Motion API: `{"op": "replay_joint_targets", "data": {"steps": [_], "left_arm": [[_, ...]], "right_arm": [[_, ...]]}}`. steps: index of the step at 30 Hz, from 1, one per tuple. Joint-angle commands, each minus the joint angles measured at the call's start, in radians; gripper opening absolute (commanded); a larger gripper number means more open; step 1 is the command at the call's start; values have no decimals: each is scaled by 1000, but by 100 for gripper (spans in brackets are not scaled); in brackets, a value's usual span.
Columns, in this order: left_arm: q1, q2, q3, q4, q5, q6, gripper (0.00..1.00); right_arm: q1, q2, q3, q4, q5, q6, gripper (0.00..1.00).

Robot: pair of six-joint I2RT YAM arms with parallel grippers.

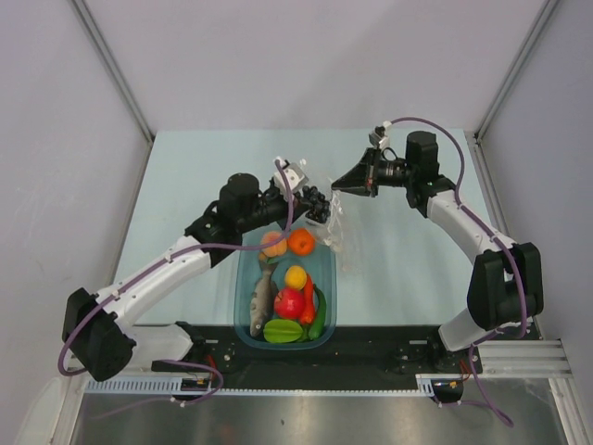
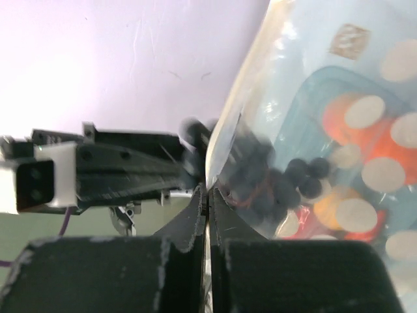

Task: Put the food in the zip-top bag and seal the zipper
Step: Place the fake fruit in the zipper food storage bag.

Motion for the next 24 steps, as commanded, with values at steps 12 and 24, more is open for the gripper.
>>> {"op": "replay_joint_targets", "data": {"steps": [12,24], "left_arm": [[63,-21,195,-290,153,34,85],[192,-129,118,-715,26,-35,83]], "right_arm": [[-7,-33,25,20,-19,-39,0],[-36,-77,36,-273,95,-253,0]]}}
